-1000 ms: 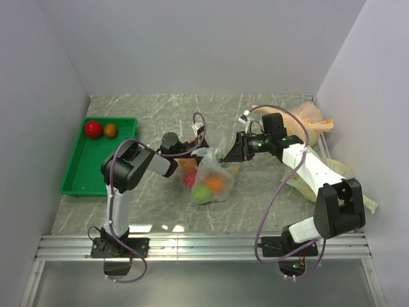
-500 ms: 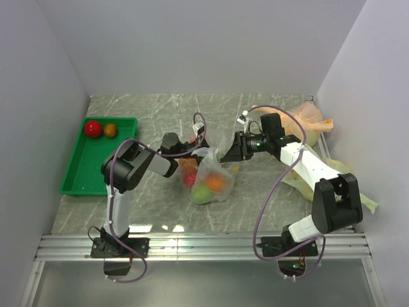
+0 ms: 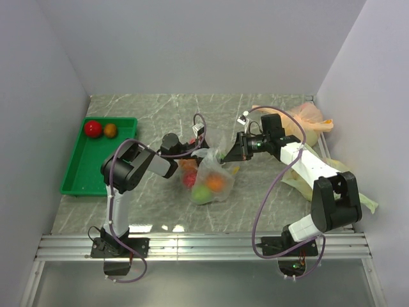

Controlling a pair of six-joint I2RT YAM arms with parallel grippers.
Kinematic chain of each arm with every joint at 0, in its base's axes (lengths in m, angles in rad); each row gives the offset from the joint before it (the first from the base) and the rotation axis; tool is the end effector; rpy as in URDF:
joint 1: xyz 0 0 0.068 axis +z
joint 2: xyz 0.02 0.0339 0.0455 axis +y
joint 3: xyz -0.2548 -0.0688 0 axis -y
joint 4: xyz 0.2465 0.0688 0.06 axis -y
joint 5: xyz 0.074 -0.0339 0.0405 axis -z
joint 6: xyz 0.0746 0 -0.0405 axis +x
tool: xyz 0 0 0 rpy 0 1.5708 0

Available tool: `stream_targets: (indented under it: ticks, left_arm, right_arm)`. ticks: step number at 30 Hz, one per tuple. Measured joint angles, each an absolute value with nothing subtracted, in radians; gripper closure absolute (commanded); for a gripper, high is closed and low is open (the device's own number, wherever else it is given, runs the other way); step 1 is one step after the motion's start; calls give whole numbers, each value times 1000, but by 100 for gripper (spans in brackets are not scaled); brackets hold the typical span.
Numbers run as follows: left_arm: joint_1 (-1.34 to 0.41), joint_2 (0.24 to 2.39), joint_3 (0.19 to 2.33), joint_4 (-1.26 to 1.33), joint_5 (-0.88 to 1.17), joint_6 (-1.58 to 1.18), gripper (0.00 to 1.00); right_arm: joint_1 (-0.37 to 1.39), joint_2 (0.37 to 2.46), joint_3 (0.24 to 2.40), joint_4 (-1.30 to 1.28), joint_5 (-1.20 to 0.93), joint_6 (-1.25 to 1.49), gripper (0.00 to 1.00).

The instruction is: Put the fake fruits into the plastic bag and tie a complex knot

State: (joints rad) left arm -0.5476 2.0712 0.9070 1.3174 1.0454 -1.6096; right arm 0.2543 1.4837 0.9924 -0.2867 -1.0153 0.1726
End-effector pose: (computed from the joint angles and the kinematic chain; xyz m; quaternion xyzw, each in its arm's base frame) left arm 0.3121 -0.2659 0.1514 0.0412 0.6783 -0.7333 0.0245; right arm 0.2978 0.1429 0.2244 -0.2205 0.7978 0.5097 0.2348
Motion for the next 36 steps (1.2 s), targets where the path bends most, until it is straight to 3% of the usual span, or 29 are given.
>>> stream_targets:
  ticks: [6, 9, 11, 12, 15, 17, 19, 22, 32, 36]
  left_arm:
    - [-544, 2050, 883, 1318, 1045, -1586, 75]
    - [-536, 2036, 869, 1319, 1045, -1571, 74]
    - [-532, 2032, 862, 1319, 1045, -1563, 76]
    - [-532, 2032, 860, 1319, 1045, -1561, 85]
    - [-532, 2032, 858, 1317, 1045, -1555, 100]
    - [-532, 2032, 858, 1319, 1045, -1555, 100]
    - [-532, 2032, 859, 1318, 1045, -1558, 99]
    - [-533, 2032, 869, 1317, 1045, -1568, 99]
    - [-542, 2033, 884, 1312, 1044, -1592, 99]
    - [-542, 2034, 884, 1312, 1046, -1592, 100]
  right_arm:
    - [246, 1484, 992, -295, -1032, 155, 100]
    - [242, 1484, 992, -296, -1038, 148, 100]
    - [239, 1484, 992, -299, -1039, 143, 100]
    - [239, 1484, 992, -300, -1040, 141, 100]
    - [237, 1484, 992, -299, -1045, 141, 100]
    - [237, 1484, 992, -299, -1049, 141, 98]
    - [237, 1484, 992, -300, -1053, 143, 83]
    - [238, 1492, 994, -300, -1060, 140, 73]
    - [251, 1515, 994, -299, -1060, 148, 71]
    - [250, 1523, 995, -293, -1069, 161, 61]
